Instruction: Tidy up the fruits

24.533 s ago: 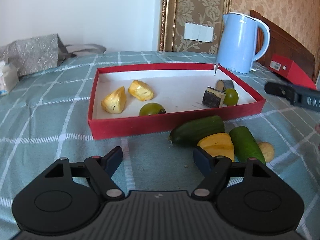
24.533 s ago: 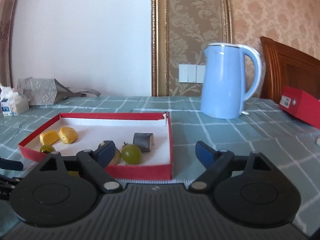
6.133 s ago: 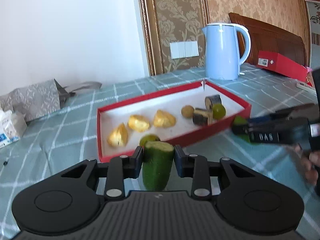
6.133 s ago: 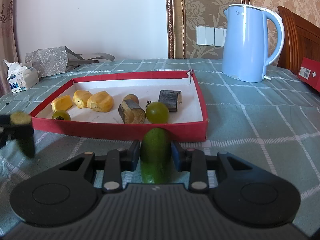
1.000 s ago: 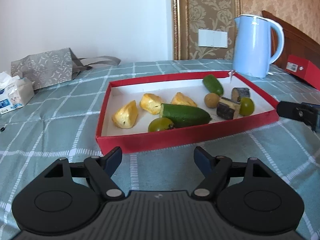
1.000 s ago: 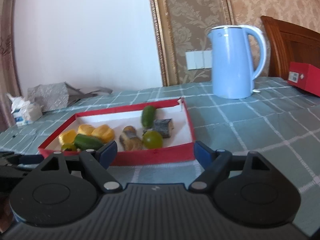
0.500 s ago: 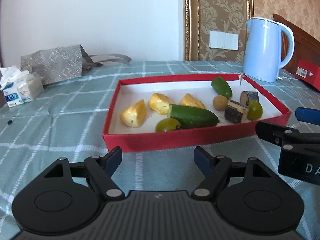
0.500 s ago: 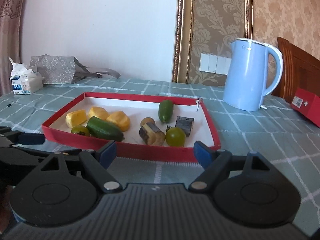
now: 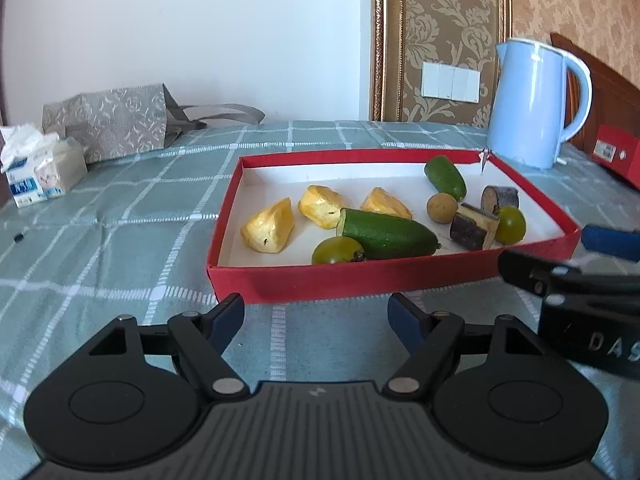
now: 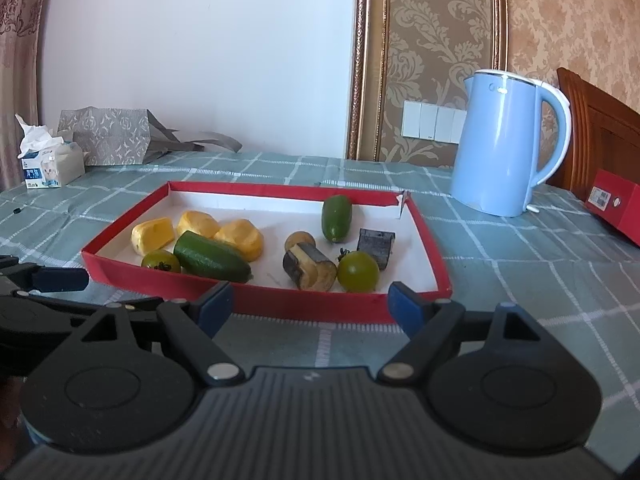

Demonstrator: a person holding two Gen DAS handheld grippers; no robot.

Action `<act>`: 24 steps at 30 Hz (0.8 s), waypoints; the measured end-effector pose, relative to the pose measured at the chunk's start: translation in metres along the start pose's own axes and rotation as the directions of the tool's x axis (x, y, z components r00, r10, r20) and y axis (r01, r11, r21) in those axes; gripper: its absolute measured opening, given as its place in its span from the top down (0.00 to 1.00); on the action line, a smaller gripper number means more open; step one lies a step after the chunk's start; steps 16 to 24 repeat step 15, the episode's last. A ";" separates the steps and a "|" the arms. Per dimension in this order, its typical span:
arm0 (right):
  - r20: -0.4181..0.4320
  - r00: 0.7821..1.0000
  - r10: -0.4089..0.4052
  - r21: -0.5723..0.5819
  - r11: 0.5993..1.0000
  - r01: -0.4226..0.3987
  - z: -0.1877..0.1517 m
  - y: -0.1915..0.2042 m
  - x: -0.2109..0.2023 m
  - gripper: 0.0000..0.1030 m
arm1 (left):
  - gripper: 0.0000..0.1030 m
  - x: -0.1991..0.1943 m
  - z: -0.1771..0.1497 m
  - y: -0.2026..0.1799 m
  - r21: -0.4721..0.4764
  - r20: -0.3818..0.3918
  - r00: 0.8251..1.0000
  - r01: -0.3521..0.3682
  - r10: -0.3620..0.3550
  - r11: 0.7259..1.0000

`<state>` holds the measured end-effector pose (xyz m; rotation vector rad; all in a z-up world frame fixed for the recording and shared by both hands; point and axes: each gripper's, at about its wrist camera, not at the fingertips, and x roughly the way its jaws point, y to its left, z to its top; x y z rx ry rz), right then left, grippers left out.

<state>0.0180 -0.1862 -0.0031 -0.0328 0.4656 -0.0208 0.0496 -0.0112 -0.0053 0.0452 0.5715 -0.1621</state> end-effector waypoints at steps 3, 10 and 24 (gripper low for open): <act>0.002 1.000 0.000 0.007 1.000 0.000 0.001 -0.002 -0.001 0.19 | 0.24 -0.002 0.001 0.003 -0.028 0.013 1.000 0.005 -0.005 1.000; 0.009 1.000 0.006 0.006 1.000 -0.006 0.000 -0.001 -0.001 0.19 | 0.24 -0.002 0.000 -0.001 0.004 0.028 0.999 -0.041 0.041 0.999; 0.009 1.000 0.006 0.012 1.000 -0.006 0.000 -0.002 -0.001 0.18 | 0.24 -0.008 -0.002 -0.005 0.024 0.084 0.992 -0.098 0.096 0.995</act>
